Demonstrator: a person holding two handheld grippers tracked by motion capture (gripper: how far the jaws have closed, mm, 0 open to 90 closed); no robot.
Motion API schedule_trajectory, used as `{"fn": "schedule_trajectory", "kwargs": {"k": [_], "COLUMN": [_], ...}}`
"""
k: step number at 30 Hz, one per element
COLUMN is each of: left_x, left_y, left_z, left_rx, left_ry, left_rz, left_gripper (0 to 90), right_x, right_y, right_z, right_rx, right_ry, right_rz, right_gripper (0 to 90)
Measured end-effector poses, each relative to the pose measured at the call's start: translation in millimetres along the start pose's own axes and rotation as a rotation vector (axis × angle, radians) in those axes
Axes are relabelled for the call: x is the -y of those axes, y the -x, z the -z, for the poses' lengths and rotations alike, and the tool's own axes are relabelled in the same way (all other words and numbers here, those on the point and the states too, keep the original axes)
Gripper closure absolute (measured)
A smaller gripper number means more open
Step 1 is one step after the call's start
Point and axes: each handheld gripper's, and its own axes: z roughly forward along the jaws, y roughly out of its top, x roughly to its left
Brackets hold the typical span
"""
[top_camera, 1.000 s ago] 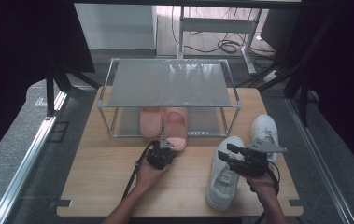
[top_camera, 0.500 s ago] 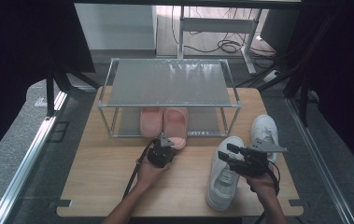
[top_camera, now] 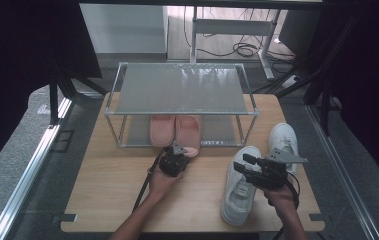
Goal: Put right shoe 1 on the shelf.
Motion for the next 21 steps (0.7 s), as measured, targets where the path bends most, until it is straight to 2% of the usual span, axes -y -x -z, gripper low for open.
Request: {"fn": "schedule_trajectory", "kwargs": {"k": [21], "left_x": [-8.5], "left_y": [-14.5], "left_z": [-9.0], "left_rx": [-0.042], "left_ry": [0.000], "left_rz": [0.042], "left_gripper": [89.2], "right_x": [0.2], "right_y": [-0.4], "right_z": [0.1], "right_rx": [-0.001], "right_ry": [0.000], "right_rz": [0.002], "right_gripper": [47.8]}}
